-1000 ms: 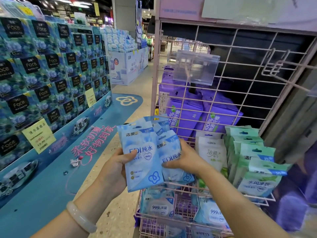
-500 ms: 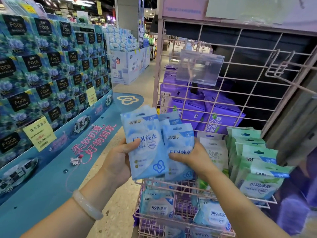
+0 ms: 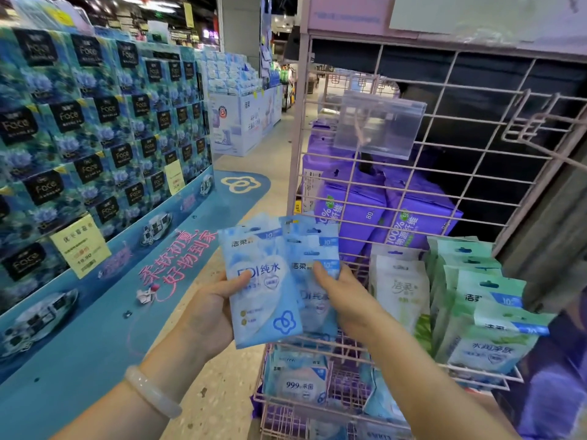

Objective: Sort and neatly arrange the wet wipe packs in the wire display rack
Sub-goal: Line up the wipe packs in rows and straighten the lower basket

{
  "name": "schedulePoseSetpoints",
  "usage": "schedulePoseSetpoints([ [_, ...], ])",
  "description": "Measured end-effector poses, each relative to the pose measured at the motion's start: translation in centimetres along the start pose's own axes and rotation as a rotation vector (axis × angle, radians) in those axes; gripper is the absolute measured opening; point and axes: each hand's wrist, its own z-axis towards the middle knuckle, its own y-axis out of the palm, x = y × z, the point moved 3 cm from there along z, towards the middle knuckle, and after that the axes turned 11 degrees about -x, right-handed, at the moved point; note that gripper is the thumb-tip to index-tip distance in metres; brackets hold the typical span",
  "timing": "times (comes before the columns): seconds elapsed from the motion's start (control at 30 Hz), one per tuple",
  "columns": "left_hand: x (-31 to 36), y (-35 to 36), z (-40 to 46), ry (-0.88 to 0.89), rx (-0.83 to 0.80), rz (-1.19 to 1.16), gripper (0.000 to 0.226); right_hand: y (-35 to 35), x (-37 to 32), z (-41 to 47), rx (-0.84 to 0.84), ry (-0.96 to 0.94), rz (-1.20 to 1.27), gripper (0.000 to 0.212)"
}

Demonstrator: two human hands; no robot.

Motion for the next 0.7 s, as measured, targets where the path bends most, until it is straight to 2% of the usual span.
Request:
schedulePoseSetpoints([
  [0.1, -0.2, 1.3, 0.7, 0.010, -0.035, 0.022, 0.037, 2.3, -0.6, 0.8, -0.011, -0.058, 0.106, 0.074],
  [0.23, -0.1, 1.3, 1.0, 0.001, -0.041, 0.012, 0.034, 2.1, -1.0, 0.6, -0.029, -0.032, 0.056, 0.092],
  [0.43, -0.3, 0.4, 1.0, -0.008, -0.034, 0.029, 0.037, 0.9, 1.3, -0.1, -0.053, 0.072, 0.023, 0.090],
  [0.5, 0.3, 1.1, 1.8, -0.024, -0.056, 0.048, 0.039, 0.8, 0.6, 0.0, -0.058, 0.060, 0.016, 0.079],
  [0.6, 1.2, 1.9, 3.1, -0.065, -0.071, 0.134, 0.041, 0.7, -0.6, 0.6, -0.015, -0.008, -0.063, 0.043],
  [0.63, 1.3, 2.1, 3.4, -0.079, -0.080, 0.154, 0.042, 0.7, -1.0, 0.8, 0.008, -0.029, -0.052, 0.046],
  [0.7, 1.3, 2.2, 3.7, -0.099, -0.099, 0.166, 0.043, 0.7, -1.0, 1.1, 0.025, -0.027, 0.044, 0.073],
])
